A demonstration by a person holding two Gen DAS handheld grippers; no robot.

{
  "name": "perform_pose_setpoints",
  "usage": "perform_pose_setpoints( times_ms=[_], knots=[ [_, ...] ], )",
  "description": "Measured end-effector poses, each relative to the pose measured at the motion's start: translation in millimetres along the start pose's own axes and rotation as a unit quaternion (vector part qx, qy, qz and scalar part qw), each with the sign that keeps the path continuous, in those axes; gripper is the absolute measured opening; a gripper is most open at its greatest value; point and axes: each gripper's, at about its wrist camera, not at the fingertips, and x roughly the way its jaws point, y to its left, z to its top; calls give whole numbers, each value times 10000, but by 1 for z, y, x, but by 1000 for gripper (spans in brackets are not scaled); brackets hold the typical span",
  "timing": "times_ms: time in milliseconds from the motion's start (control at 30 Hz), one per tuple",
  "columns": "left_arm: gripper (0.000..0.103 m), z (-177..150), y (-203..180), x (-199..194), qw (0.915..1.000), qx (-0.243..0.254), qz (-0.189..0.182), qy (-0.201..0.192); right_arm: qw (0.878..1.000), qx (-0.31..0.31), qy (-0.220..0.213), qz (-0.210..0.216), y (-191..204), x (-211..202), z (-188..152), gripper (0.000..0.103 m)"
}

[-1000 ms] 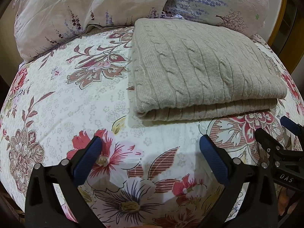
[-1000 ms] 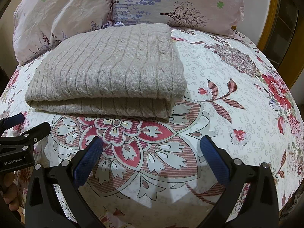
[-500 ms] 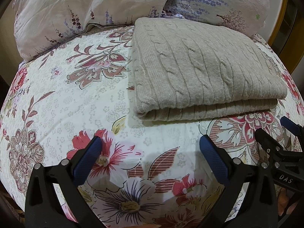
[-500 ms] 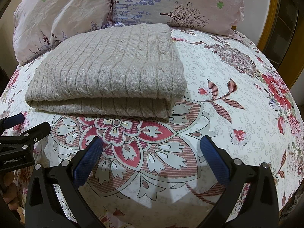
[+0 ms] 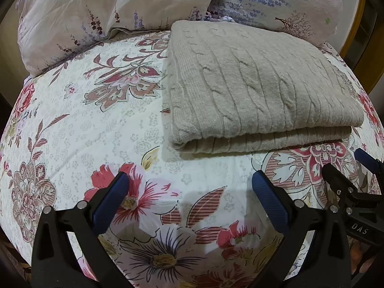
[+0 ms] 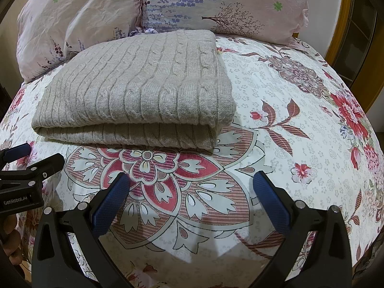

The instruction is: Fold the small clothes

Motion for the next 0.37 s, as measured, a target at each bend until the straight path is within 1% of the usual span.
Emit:
perform_pose_setpoints(
  times_ms=[367],
  knots=[
    [101, 1, 1, 0, 10000, 12, -5, 0, 10000, 4, -2, -2, 1, 0, 0, 102]
  ],
)
